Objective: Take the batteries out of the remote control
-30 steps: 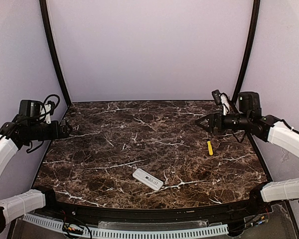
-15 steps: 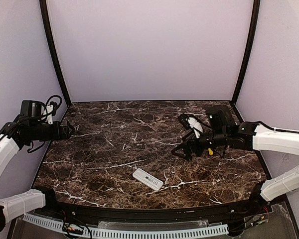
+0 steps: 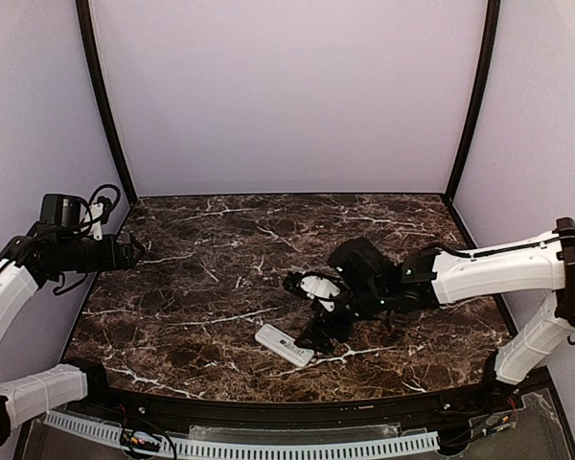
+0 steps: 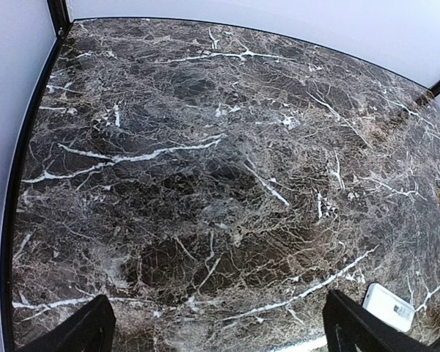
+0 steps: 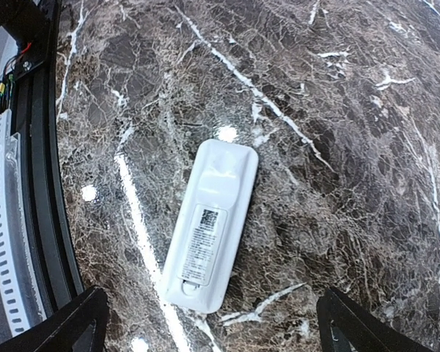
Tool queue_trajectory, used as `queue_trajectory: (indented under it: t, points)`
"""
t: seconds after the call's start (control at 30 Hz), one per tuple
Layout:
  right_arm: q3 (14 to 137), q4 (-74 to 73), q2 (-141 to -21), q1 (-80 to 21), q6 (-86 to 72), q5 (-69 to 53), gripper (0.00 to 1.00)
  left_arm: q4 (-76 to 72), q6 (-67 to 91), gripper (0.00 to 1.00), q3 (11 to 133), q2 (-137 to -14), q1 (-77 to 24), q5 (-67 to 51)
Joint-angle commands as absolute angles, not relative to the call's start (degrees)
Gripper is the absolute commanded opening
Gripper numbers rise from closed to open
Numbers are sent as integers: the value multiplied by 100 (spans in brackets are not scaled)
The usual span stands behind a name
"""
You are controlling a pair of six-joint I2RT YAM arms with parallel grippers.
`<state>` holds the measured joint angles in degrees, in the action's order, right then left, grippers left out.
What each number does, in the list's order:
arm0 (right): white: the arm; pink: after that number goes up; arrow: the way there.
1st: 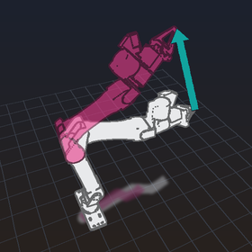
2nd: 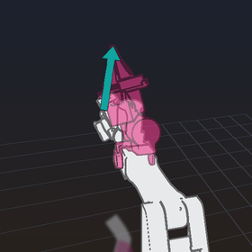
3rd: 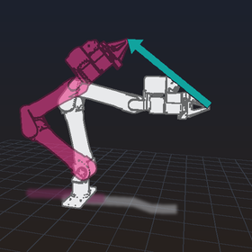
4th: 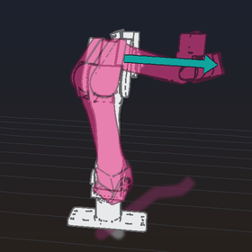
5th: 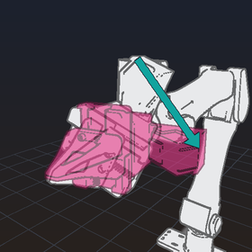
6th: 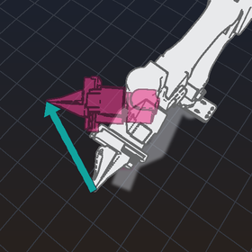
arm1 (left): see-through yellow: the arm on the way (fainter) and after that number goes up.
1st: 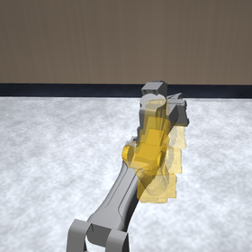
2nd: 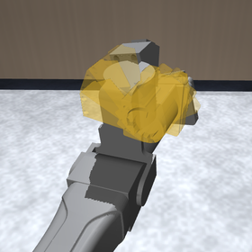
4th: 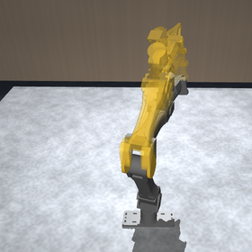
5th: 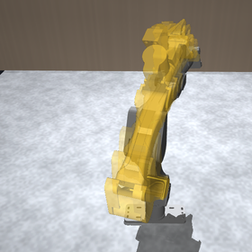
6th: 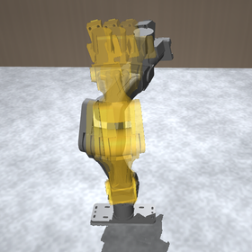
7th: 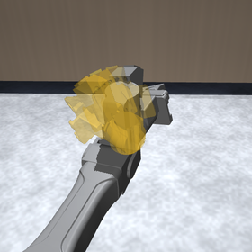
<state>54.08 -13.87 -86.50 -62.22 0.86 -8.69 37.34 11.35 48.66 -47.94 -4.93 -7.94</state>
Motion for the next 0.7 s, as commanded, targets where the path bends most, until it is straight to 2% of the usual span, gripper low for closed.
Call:
queue_trajectory:
  t: [0.0, 0.67]
  points:
    - [5785, -1458, -9082, -6546, 110, -512, 99, 3707, 1143, 100, 4786, -4787, -479, -835]
    - [6214, -1501, -10325, -7129, -389, 609, 99, 3718, 1160, 100, 4786, -4764, -480, -765]
